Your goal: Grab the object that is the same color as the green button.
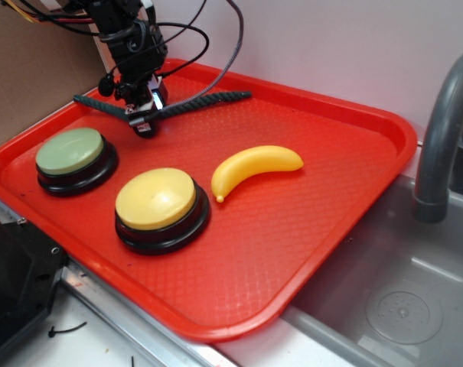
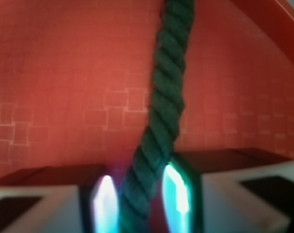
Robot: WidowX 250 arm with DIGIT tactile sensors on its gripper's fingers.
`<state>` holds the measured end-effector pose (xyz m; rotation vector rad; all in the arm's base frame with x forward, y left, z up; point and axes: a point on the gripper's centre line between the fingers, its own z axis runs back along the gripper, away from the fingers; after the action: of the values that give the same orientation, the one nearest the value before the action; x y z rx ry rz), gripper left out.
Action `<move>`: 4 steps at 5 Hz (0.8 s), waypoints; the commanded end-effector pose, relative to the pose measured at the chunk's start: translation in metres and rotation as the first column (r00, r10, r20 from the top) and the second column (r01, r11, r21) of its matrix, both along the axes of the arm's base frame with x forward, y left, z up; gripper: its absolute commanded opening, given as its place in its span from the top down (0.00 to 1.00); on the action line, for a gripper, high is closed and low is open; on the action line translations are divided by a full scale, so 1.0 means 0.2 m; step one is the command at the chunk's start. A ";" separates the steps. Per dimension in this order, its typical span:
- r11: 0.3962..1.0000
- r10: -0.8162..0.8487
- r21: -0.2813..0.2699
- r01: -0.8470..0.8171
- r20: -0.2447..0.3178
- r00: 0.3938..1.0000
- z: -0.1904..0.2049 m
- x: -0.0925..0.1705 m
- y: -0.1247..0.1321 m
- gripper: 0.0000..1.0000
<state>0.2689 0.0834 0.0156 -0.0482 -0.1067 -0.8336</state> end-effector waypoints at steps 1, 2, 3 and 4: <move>1.000 -0.026 0.009 0.026 0.016 1.000 0.06 0.00 -0.05 1.00; 0.998 0.052 0.029 -0.053 0.014 0.999 0.13 -0.01 -0.03 1.00; 0.985 0.165 0.047 -0.166 0.026 0.986 0.27 -0.05 -0.01 1.00; 0.942 0.337 0.027 -0.336 -0.062 0.939 0.52 -0.14 -0.02 1.00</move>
<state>0.2312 0.0842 0.1034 -0.0738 0.0109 -0.4840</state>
